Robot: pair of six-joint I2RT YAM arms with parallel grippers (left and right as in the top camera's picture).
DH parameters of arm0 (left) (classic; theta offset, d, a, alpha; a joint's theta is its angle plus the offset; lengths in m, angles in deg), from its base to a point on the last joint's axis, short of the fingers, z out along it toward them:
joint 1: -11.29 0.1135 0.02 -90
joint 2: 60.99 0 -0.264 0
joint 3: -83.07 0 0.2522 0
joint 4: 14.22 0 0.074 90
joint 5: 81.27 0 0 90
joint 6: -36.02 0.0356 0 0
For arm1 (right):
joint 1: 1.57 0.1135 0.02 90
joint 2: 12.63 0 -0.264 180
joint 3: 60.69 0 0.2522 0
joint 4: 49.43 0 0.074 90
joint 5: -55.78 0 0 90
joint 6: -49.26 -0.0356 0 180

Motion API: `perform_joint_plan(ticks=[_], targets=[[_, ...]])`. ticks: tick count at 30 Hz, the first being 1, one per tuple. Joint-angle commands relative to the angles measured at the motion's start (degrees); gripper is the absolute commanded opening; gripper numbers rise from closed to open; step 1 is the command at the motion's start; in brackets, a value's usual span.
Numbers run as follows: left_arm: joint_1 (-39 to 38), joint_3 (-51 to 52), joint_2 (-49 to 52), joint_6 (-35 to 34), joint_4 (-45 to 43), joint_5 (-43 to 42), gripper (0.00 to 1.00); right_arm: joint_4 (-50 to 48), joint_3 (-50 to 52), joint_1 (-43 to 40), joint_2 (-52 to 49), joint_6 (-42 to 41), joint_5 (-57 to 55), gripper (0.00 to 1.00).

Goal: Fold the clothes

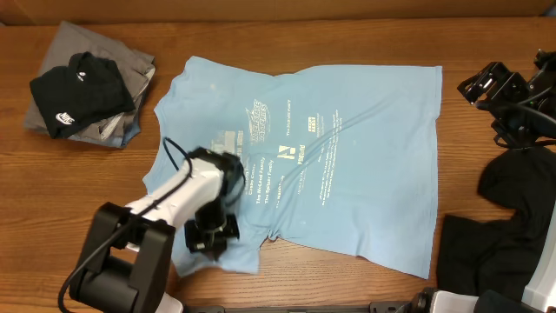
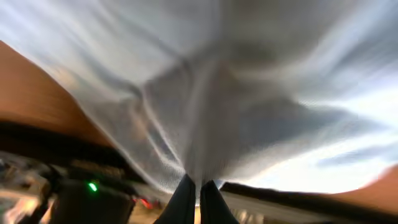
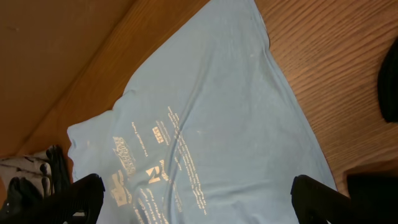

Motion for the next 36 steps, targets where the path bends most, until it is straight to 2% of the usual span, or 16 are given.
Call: perform_joint_plan(ticks=[1, 7, 8, 9, 10, 11, 17, 21, 25, 29, 31, 36], targets=[[5.11, -5.95, 0.28, 3.52, -4.79, 6.03, 0.04, -0.31, -0.02, -0.11, -0.07, 0.2, -0.2, 1.0], [7.96, -6.43, 0.31, 10.27, -20.9, 5.92, 0.06, -0.31, -0.02, -0.11, -0.07, 0.2, -0.2, 1.0], [7.89, -6.43, 0.31, 10.75, -22.6, 5.92, 0.1, -0.31, -0.02, -0.11, -0.07, 0.2, -0.2, 1.0], [7.8, -6.43, 0.31, 11.32, -24.39, 5.9, 0.19, -0.28, -0.02, -0.11, -0.07, 0.2, -0.2, 1.0], [7.78, -6.43, 0.31, 11.52, -24.83, 5.9, 0.22, -0.28, -0.02, -0.11, -0.07, 0.22, -0.2, 1.0], [7.78, -6.51, 0.31, 11.52, -24.63, 5.68, 0.31, -0.24, -0.02, -0.11, -0.07, 0.22, -0.2, 1.0], [7.82, -8.24, 0.13, 11.87, -12.68, 6.51, 0.41, -0.17, -0.02, -0.11, -0.07, 0.22, -0.2, 1.0], [7.82, -8.04, 0.09, 8.98, -8.26, 13.09, 0.43, -0.26, -0.02, -0.11, -0.07, 0.22, -0.2, 1.0], [7.87, -7.63, 0.2, 8.87, -12.17, 17.88, 0.44, -0.26, -0.02, -0.11, -0.07, 0.22, -0.22, 1.0], [7.85, -5.66, 0.2, 10.4, -17.92, 17.46, 0.42, -0.28, -0.02, -0.11, -0.07, 0.22, -0.2, 1.0], [7.85, -5.44, 0.2, 10.4, -18.56, 16.04, 0.38, -0.26, -0.02, -0.11, -0.07, 0.22, -0.22, 1.0], [7.85, -4.33, 0.2, 10.38, -18.14, 13.09, 0.38, -0.13, -0.02, -0.11, -0.07, 0.22, -0.22, 1.0]])
